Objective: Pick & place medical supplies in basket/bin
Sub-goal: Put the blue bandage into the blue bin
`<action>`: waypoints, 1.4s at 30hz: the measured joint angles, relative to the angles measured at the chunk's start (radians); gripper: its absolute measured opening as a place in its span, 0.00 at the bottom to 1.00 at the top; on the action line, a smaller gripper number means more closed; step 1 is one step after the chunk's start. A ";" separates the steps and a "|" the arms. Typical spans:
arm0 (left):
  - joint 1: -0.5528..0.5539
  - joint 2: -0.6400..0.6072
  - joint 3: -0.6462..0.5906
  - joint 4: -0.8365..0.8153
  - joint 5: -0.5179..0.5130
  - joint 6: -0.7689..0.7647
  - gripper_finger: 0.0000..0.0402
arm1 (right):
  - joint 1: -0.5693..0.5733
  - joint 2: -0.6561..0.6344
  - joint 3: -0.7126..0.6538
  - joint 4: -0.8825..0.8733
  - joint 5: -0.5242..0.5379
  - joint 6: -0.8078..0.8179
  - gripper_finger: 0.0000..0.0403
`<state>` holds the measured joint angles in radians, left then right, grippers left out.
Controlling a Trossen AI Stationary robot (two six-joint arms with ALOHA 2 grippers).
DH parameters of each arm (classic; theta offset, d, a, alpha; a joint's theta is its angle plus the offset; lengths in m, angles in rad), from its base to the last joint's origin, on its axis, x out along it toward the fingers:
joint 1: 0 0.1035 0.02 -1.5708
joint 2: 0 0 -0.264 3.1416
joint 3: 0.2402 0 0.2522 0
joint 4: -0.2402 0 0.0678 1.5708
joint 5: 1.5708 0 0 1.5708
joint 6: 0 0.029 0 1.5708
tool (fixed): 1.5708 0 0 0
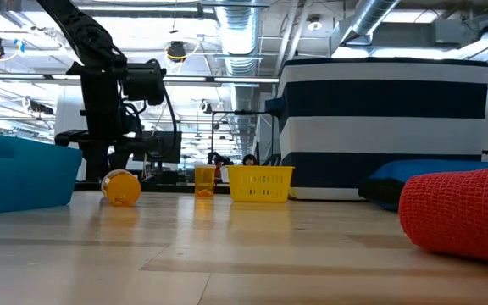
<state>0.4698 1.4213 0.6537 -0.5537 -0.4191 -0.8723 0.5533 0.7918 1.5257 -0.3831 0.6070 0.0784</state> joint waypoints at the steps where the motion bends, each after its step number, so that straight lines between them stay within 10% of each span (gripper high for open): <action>1: 0.000 -0.008 0.000 -0.003 0.005 0.001 0.27 | 0.000 0.000 0.000 0.001 0.000 0.000 0.58; 25: -0.367 -0.713 0.000 -0.256 0.390 0.299 0.29 | 0.000 -0.001 0.000 0.058 0.000 -0.034 0.58; 32: -0.566 -0.763 0.000 -0.374 0.541 0.421 0.29 | 0.000 -0.001 0.000 0.065 -0.001 -0.034 0.58; 42: -0.720 -0.775 0.000 -0.594 0.495 0.345 0.29 | 0.001 0.012 0.000 0.081 -0.004 -0.034 0.58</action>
<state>-0.2504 0.6465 0.6540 -1.1480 0.0756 -0.5272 0.5542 0.8039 1.5253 -0.3021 0.6033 0.0441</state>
